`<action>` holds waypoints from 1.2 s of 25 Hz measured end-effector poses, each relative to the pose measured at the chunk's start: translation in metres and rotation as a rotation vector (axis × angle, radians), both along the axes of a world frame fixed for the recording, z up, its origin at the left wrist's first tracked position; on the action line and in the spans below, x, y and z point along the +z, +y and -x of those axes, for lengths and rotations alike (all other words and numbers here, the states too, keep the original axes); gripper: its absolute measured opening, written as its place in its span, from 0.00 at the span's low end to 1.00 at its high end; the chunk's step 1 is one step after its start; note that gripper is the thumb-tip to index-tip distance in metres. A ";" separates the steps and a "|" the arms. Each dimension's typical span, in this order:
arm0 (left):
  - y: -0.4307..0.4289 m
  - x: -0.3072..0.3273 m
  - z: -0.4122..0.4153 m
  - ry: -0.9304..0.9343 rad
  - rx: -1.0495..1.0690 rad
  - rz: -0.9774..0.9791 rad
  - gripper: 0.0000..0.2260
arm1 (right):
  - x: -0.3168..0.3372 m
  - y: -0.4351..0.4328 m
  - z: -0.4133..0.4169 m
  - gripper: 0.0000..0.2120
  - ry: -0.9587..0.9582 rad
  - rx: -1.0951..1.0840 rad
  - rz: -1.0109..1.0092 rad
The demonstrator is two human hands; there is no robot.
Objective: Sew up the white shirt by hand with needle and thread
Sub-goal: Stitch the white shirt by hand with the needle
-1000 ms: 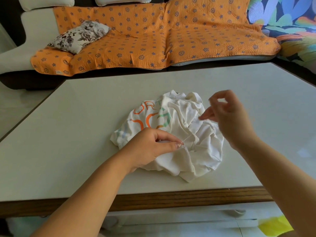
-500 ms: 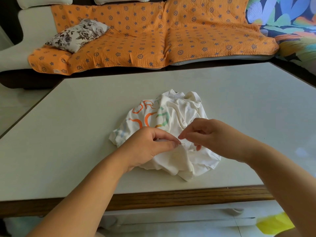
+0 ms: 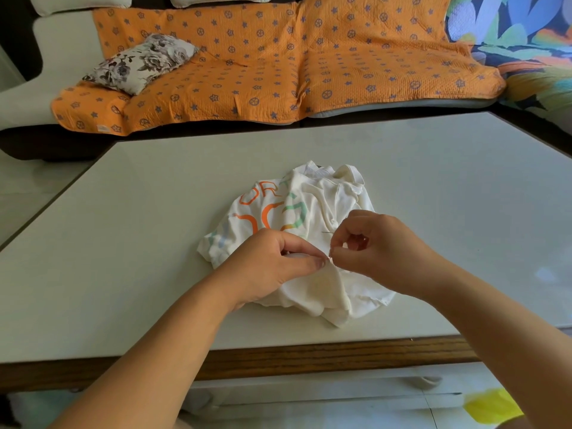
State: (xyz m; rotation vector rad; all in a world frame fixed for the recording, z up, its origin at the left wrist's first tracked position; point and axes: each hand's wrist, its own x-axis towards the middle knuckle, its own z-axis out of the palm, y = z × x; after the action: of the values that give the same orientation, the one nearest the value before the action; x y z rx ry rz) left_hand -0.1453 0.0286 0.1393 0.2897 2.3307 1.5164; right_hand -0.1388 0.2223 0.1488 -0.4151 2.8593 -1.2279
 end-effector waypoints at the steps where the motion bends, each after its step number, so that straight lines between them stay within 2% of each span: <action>1: 0.000 0.000 0.000 0.000 -0.002 0.001 0.04 | 0.000 -0.001 0.000 0.02 0.008 0.000 0.013; 8: -0.001 0.001 0.000 0.004 -0.002 0.014 0.04 | -0.002 0.003 0.008 0.05 0.142 -0.121 -0.003; 13: -0.004 0.001 0.001 0.012 -0.024 0.030 0.04 | -0.008 0.014 0.023 0.04 0.242 -0.311 -0.079; 20: -0.006 0.002 0.001 0.015 -0.025 0.032 0.04 | -0.025 0.020 0.041 0.09 0.187 -0.434 -0.262; 25: -0.009 0.003 0.001 0.005 -0.057 0.062 0.04 | -0.024 0.032 0.052 0.12 0.175 -0.573 -0.313; 28: -0.011 0.003 0.002 0.008 -0.063 0.071 0.04 | -0.029 0.029 0.052 0.13 0.074 -0.466 -0.363; 30: -0.011 0.003 0.003 0.009 -0.056 0.067 0.04 | -0.026 0.021 0.047 0.15 0.097 -0.335 -0.385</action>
State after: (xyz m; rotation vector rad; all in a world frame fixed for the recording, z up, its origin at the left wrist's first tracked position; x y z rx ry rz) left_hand -0.1479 0.0173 0.1420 0.3416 2.3546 1.4108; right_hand -0.1859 0.2434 0.1225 0.0145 3.2394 -0.6592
